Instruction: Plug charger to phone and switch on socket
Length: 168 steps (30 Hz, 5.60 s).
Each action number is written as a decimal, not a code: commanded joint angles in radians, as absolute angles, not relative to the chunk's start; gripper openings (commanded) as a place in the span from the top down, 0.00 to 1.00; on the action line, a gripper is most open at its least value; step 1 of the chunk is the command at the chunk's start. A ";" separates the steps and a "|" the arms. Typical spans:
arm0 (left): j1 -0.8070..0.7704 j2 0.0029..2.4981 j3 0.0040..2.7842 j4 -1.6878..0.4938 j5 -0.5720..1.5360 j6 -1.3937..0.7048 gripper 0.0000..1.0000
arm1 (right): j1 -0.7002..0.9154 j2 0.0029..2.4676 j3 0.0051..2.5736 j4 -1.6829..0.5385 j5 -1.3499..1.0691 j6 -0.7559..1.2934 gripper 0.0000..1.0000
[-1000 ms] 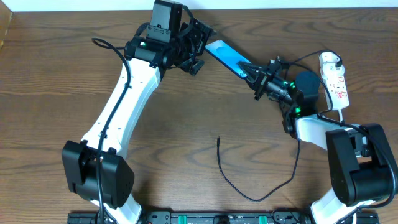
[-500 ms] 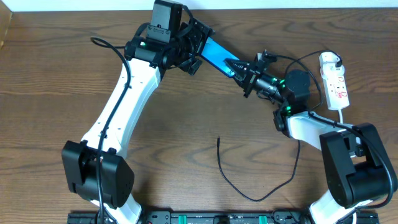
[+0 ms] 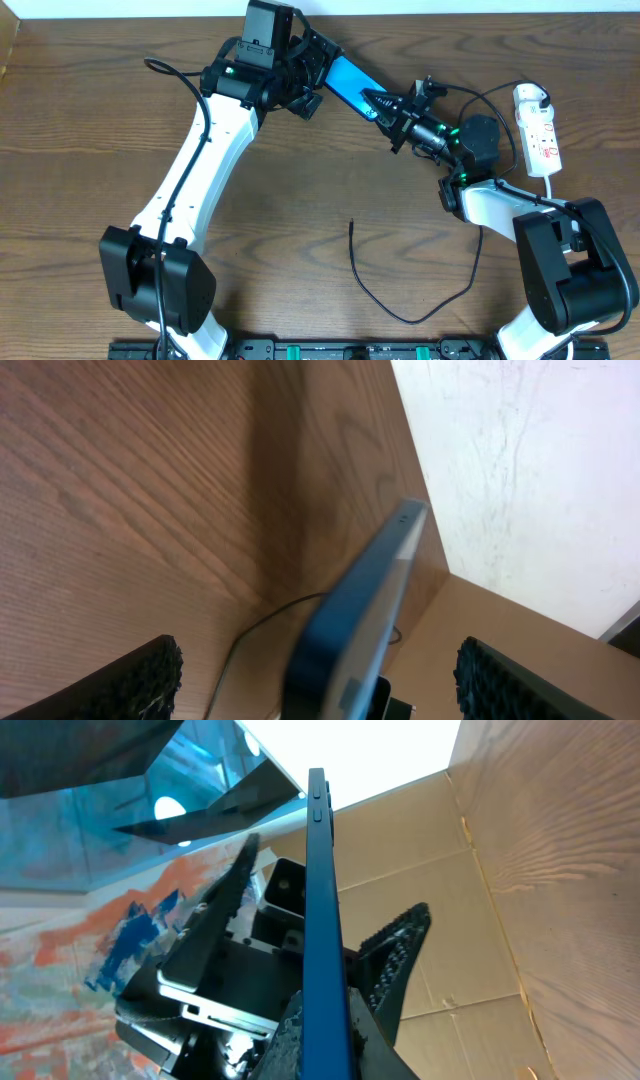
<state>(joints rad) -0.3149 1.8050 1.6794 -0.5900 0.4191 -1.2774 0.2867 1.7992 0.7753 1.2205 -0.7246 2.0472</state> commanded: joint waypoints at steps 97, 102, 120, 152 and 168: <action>-0.280 1.811 1.340 0.085 0.669 -1.163 0.56 | 0.303 1.784 0.805 1.170 -0.656 2.052 0.99; -0.280 1.816 1.332 0.100 0.662 -1.163 0.56 | 0.303 1.784 0.805 1.170 -0.655 2.052 0.99; -0.280 1.826 1.326 0.123 0.661 -1.164 0.72 | 0.303 1.784 0.805 1.170 -0.653 2.052 0.99; -0.279 1.830 1.326 0.187 0.667 -1.168 0.92 | 0.305 1.784 0.805 1.171 -0.658 2.051 0.09; -0.027 1.830 1.326 0.279 1.044 -1.071 0.92 | 0.235 1.784 0.805 1.170 -0.920 1.847 0.01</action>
<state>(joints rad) -0.0917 1.8313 1.3186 0.2443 0.8318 -1.1450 0.2520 1.7988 0.7883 1.1702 -0.7959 2.0014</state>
